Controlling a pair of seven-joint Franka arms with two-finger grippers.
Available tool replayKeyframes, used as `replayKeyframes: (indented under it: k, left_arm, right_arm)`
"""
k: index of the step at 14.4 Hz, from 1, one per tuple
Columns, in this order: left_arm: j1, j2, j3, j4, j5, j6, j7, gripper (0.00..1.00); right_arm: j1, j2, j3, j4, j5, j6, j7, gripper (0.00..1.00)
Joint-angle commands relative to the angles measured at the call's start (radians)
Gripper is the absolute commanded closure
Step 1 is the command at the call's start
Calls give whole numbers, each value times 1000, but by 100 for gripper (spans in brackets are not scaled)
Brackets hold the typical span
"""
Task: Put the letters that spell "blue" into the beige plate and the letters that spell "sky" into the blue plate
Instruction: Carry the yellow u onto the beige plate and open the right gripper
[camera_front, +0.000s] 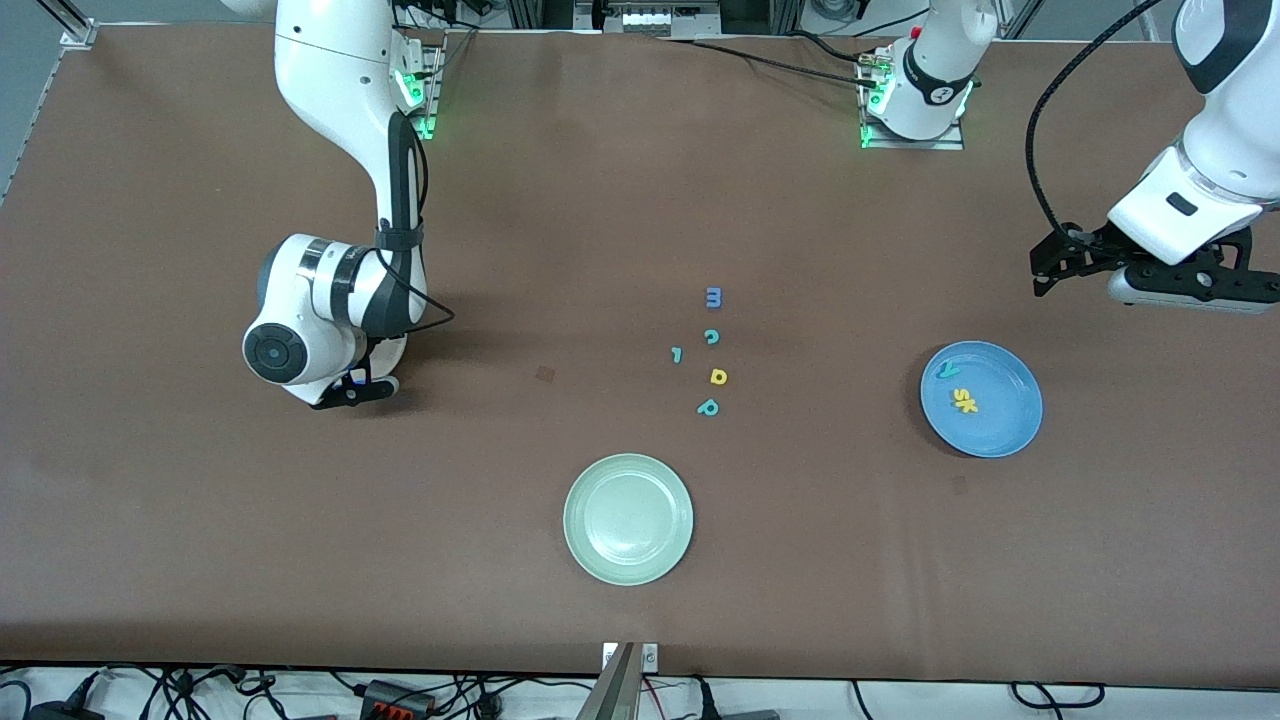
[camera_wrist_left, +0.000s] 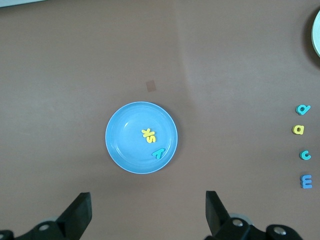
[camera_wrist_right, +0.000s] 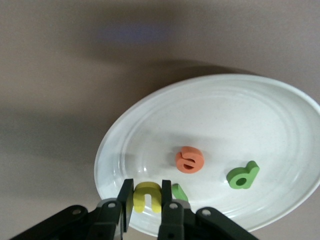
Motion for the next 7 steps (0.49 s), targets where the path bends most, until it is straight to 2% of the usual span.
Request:
replayKeyframes:
  k: [1, 2, 7]
  left_arm:
    - [4, 6, 0, 17, -21, -6, 17, 0]
    - [4, 6, 0, 17, -21, -6, 17, 0]
    - [4, 6, 0, 17, -21, -23, 19, 0]
  right_arm:
    - [10, -28, 0, -31, 10, 3, -16, 58]
    - [7, -28, -1, -29, 11, -3, -15, 2]
    - [26, -43, -85, 41, 23, -75, 0, 0]
